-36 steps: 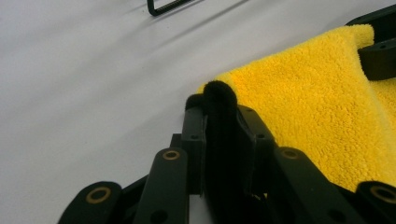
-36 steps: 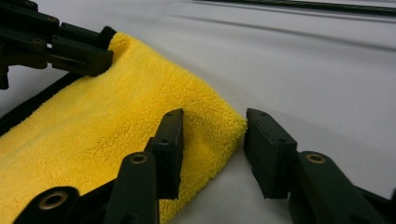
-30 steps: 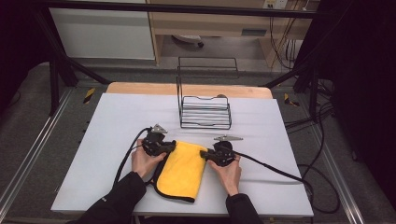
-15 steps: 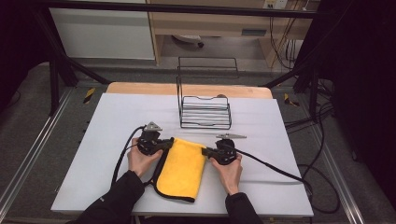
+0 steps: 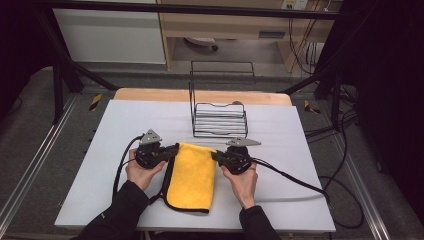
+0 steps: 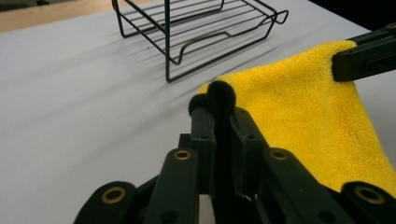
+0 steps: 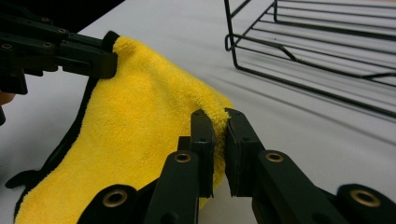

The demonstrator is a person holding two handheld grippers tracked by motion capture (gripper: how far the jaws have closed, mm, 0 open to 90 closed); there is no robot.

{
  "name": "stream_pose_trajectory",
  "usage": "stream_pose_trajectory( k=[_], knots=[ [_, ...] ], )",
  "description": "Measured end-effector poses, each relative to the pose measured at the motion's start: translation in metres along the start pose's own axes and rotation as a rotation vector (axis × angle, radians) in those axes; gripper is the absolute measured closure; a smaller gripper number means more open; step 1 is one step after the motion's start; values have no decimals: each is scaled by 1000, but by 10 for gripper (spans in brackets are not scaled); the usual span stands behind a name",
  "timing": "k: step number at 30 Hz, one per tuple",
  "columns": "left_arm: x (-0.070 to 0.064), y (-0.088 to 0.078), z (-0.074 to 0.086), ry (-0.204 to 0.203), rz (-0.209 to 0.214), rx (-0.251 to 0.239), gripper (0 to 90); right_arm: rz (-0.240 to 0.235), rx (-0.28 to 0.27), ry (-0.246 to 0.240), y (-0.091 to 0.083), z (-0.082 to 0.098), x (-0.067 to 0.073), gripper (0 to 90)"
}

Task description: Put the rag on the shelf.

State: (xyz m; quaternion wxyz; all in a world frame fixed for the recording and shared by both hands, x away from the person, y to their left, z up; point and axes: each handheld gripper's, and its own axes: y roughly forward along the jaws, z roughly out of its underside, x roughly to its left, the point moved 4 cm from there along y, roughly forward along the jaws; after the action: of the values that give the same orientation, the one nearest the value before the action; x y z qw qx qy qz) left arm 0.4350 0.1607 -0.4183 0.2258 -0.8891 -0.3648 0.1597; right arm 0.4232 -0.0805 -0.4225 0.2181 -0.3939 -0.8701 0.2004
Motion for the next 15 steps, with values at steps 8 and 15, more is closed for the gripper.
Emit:
stream_pose_trajectory(
  k=[8,15],
  knots=[
    [-4,-21,-8,10,-25,-69,813,-14,-56,-67,-7,-15,10,832],
    [-8,-31,-15,8,-38,-115,813,-20,-92,-116,-17,-26,17,834]
  ],
)
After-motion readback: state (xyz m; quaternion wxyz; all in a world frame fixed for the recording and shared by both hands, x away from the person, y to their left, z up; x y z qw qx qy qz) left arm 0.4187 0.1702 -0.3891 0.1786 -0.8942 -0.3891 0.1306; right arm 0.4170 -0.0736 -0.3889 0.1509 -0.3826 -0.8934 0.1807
